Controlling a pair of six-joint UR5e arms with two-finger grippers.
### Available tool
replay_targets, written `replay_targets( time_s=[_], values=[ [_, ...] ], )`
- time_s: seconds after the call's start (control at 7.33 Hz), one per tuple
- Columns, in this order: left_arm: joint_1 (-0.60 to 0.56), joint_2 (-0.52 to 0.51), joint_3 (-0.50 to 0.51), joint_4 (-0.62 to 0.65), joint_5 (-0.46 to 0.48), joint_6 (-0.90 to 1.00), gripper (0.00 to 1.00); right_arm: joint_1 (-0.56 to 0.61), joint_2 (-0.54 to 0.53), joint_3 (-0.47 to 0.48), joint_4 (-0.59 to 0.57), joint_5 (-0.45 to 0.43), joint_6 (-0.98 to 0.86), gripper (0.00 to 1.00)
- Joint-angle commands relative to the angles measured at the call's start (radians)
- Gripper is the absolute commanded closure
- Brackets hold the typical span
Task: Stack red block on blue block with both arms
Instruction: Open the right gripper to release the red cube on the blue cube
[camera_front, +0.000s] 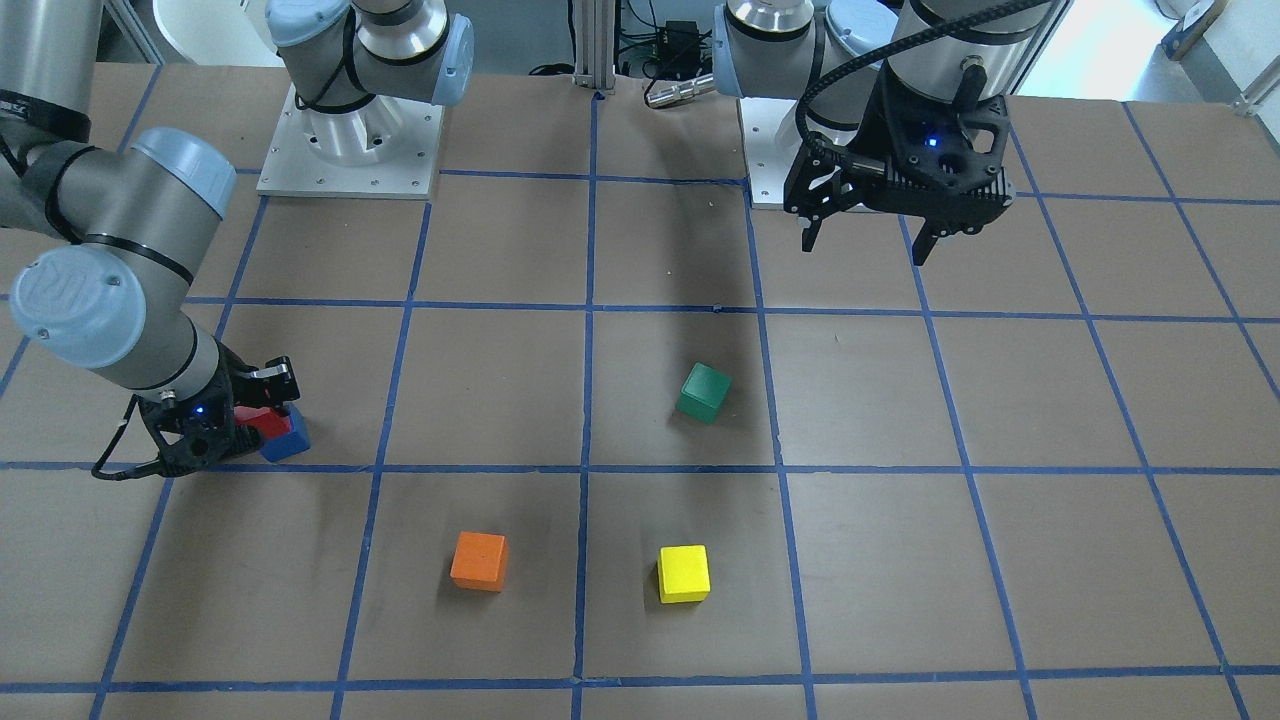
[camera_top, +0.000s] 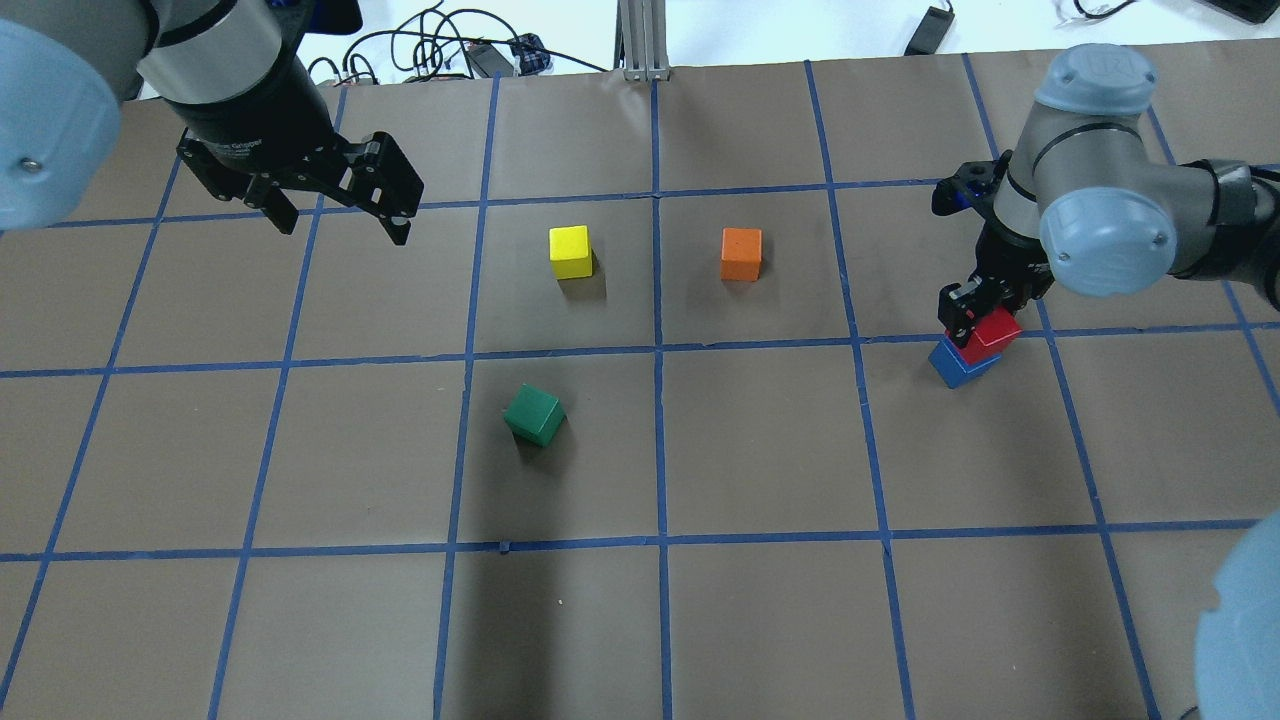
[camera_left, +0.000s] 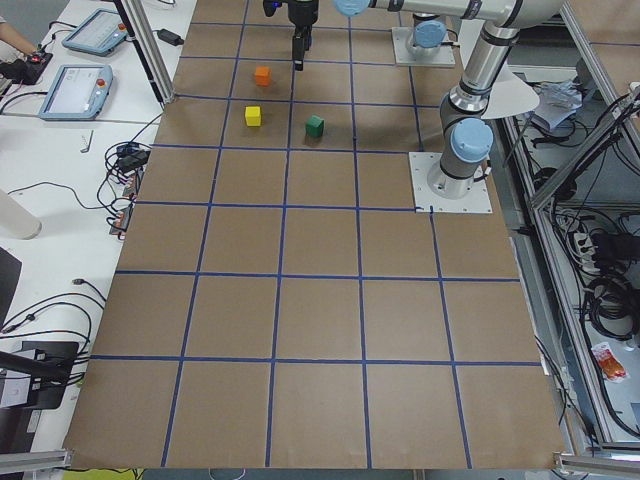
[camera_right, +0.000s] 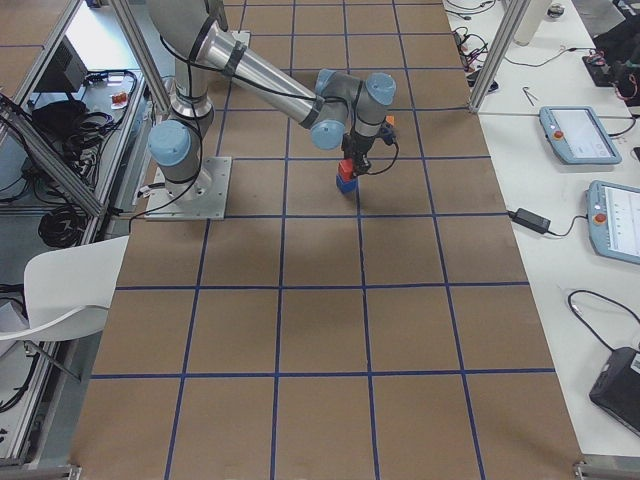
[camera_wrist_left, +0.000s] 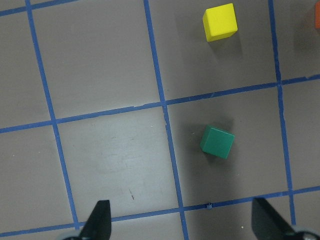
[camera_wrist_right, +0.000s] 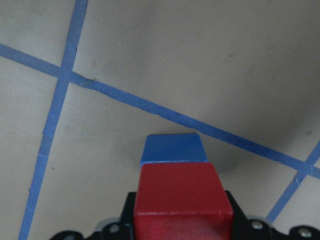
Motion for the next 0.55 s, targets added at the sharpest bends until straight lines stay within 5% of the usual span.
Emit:
replay_targets(
  time_s=[0.0, 0.41],
  values=[
    [0.000, 0.000, 0.000, 0.000, 0.000, -0.001, 0.00, 0.000, 0.004, 0.000, -0.005, -0.001, -0.001, 0.82],
    [0.000, 0.000, 0.002, 0.000, 0.002, 0.000, 0.00, 0.000, 0.003, 0.002, -0.005, -0.001, -0.004, 0.06]
  ],
)
